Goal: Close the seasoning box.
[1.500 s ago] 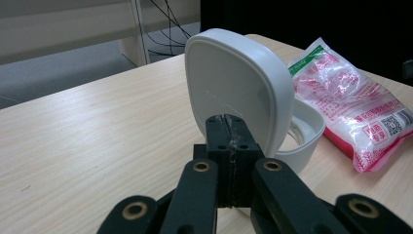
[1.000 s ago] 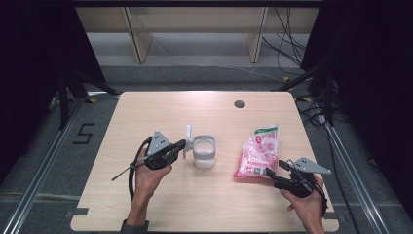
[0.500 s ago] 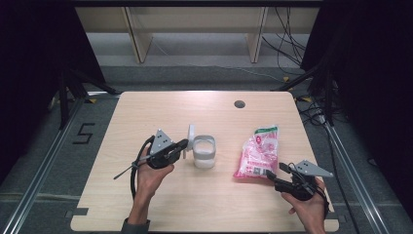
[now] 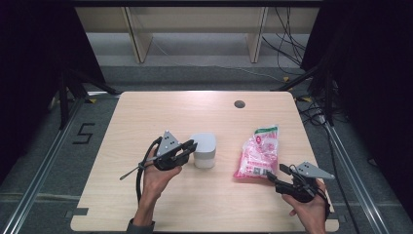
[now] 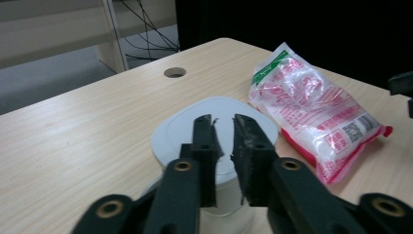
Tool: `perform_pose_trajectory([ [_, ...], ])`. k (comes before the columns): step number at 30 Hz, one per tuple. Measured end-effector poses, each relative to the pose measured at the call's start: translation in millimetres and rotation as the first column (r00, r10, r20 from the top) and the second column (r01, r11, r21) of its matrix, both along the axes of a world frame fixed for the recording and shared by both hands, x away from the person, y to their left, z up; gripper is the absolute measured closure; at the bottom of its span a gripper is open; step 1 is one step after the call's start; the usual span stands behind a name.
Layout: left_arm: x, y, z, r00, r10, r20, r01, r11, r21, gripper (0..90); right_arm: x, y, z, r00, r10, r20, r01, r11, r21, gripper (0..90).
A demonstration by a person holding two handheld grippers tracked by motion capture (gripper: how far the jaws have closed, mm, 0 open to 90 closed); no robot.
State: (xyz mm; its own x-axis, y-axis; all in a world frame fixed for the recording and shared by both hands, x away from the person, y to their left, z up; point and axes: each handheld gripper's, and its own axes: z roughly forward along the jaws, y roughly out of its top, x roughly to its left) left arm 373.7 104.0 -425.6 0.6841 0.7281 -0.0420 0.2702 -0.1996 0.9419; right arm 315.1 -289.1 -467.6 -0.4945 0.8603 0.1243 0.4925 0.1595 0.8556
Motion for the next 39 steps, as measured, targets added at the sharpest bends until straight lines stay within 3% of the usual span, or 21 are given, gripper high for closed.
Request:
perform_pose_trajectory([
  [1,-1.3,0.7,0.9,1.0,-0.004,0.005,0.004,1.0,0.001,70.7,1.0,-1.9,-0.5,0.9998,0.011,0.016,-0.01,0.9995,-0.031,41.1],
  [7,-10.8,-3.1,-0.3,0.9996,-0.025,-0.014,0.025,0.9997,-0.008,52.6,-1.0,-0.9,0.1,0.9998,0.018,-0.003,-0.018,0.9996,-0.021,41.0],
  [9,-15.8,-4.2,-2.9,0.9991,-0.033,-0.027,0.033,0.9994,-0.012,48.7,0.5,-1.1,-1.1,0.9994,0.025,0.026,-0.024,0.9992,-0.033,41.0],
  [11,-19.6,-4.4,-5.7,0.9987,-0.036,-0.037,0.035,0.9991,-0.022,45.2,-1.4,1.6,-0.8,0.9998,0.022,0.004,-0.022,0.9998,0.0,40.9],
  [13,-23.6,-5.0,-8.9,0.9987,-0.029,-0.042,0.028,0.9993,-0.023,42.1,0.2,0.3,-1.7,0.9985,0.047,0.027,-0.047,0.9984,-0.033,40.7],
  [14,-25.7,-5.1,-10.5,0.9985,-0.031,-0.044,0.03,0.9992,-0.027,41.4,-1.2,1.1,-1.2,0.9989,0.047,0.008,-0.046,0.9984,-0.032,40.5],
  [16,-29.5,-5.2,-13.5,0.9986,-0.037,-0.038,0.036,0.999,-0.026,40.0,-0.2,0.9,-1.7,0.9973,0.071,0.019,-0.07,0.9967,-0.04,40.1],
  [17,-30.7,-5.0,-14.4,0.9989,-0.034,-0.031,0.033,0.9993,-0.015,39.9,-2.5,5.0,-2.0,0.9983,0.058,-0.001,-0.058,0.9983,0.005,39.9],
  [18,-33.1,-6.6,-15.6,0.9991,-0.014,-0.039,0.013,0.9996,-0.025,39.3,0.0,3.0,-3.1,0.996,0.087,0.023,-0.086,0.9959,-0.026,39.4],
  [19,-34.8,-7.6,-16.5,0.9993,-0.011,-0.035,0.01,0.9996,-0.026,38.7,-1.4,6.0,-3.8,0.9963,0.086,0.012,-0.086,0.9963,-0.004,38.3],
  [21,-37.8,-8.1,-17.9,0.9993,-0.012,-0.035,0.011,0.9996,-0.027,37.4,0.2,6.4,-4.4,0.9924,0.119,0.03,-0.118,0.9926,-0.028,37.8],
  [22,-39.4,-8.7,-18.7,0.9993,-0.009,-0.036,0.008,0.9995,-0.031,36.7,-3.4,8.8,-2.9,0.9945,0.105,-0.001,-0.105,0.9944,-0.01,37.4],
  [24,-41.9,-9.8,-20.2,0.9995,-0.013,-0.03,0.012,0.9995,-0.029,35.1,-1.4,9.0,-3.8,0.9895,0.14,0.036,-0.139,0.9899,-0.027,37.2],
  [27,-46.0,-12.1,-22.5,0.9994,-0.014,-0.031,0.013,0.9992,-0.037,33.7,-2.1,10.6,-4.1,0.9894,0.14,0.036,-0.14,0.9901,-0.012,36.9],
  [28,-47.7,-12.6,-22.4,0.9995,-0.013,-0.03,0.012,0.9993,-0.035,33.3,-4.7,12.7,-4.0,0.992,0.126,0.013,-0.126,0.992,0.01,36.9],
  [30,-50.5,-13.9,-23.2,0.9995,-0.023,-0.019,0.022,0.9988,-0.044,32.9,-4.9,12.3,-3.7,0.9906,0.136,0.009,-0.136,0.9906,0.008,36.8],
  [33,-53.4,-13.9,-24.5,0.9993,-0.035,-0.009,0.035,0.999,-0.026,31.9,-4.6,13.1,-5.3,0.99,0.14,0.016,-0.14,0.9901,0.009,36.7],
  [36,-56.7,-15.2,-29.2,0.9995,-0.021,-0.025,0.02,0.9981,-0.059,31.1,-5.1,14.4,-5.9,0.9904,0.137,0.013,-0.138,0.9904,0.012,36.7],
  [39,-59.8,-15.3,-32.1,0.9993,-0.026,-0.027,0.025,0.9985,-0.049,30.8,-5.5,15.0,-5.9,0.9893,0.146,0.011,-0.146,0.9893,0.005,36.7],
])
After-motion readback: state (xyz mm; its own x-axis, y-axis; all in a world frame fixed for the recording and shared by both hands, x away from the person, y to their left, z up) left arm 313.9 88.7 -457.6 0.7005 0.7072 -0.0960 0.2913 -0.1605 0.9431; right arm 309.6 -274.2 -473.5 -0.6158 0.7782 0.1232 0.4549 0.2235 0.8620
